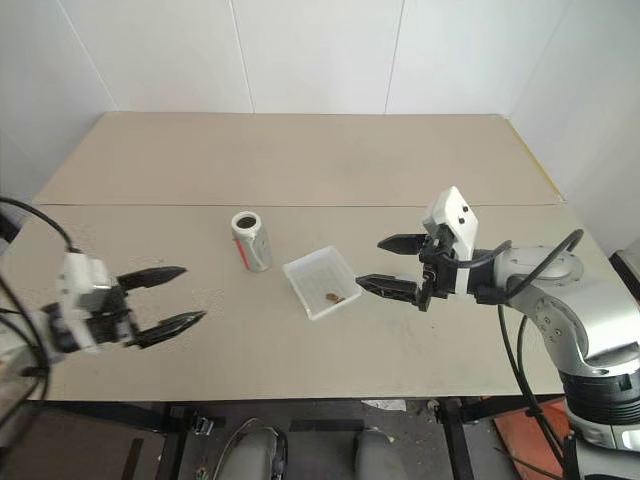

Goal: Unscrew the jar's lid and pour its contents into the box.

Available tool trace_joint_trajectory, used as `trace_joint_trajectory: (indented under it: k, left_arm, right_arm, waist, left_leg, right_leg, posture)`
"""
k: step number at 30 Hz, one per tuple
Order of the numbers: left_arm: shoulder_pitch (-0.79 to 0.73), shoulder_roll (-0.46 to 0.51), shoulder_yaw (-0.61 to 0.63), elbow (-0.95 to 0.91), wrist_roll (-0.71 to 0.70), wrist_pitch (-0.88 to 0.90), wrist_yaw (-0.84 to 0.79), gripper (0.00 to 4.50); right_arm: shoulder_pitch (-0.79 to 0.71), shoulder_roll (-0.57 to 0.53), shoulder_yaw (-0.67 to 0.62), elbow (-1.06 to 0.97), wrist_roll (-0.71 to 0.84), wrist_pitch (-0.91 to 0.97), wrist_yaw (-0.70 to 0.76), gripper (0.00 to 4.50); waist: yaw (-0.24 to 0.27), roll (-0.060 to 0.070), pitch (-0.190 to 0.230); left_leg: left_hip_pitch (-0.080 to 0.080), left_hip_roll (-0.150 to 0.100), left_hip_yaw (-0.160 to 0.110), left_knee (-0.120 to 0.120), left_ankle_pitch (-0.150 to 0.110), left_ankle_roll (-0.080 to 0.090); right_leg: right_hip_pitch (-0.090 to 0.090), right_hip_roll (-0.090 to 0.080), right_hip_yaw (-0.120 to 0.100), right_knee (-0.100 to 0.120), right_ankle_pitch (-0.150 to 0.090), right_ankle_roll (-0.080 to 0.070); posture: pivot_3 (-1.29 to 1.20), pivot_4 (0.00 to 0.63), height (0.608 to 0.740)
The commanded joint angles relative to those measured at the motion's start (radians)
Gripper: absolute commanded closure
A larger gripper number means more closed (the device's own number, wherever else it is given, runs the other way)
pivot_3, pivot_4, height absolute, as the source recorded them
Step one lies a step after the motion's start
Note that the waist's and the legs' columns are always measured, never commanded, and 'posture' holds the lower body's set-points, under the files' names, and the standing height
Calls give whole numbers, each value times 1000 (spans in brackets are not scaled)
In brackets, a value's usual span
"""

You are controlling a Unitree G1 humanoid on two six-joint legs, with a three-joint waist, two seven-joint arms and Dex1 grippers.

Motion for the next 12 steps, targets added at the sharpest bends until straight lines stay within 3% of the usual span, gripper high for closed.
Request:
trace_joint_trajectory:
  k: [1,12]
  left_arm:
    - [-17,70,134,31,-124,57,-127,19]
    - [11,99,247,9,-153,138,-138,19]
  right_arm:
    - [8,-26,-38,9,-12,-55,36,0]
    - [23,-46,-51,13,-23,-94,63,0]
  waist:
    - [-2,0,0]
    - [-6,0,0]
  left_leg:
    - [0,0,0,0,0,0]
    - [0,1,1,-1,0,0]
  right_leg:
    - [0,0,0,0,0,0]
    - [-1,1,1,0,0,0]
  posture:
    - [0,150,740]
    - [0,150,740]
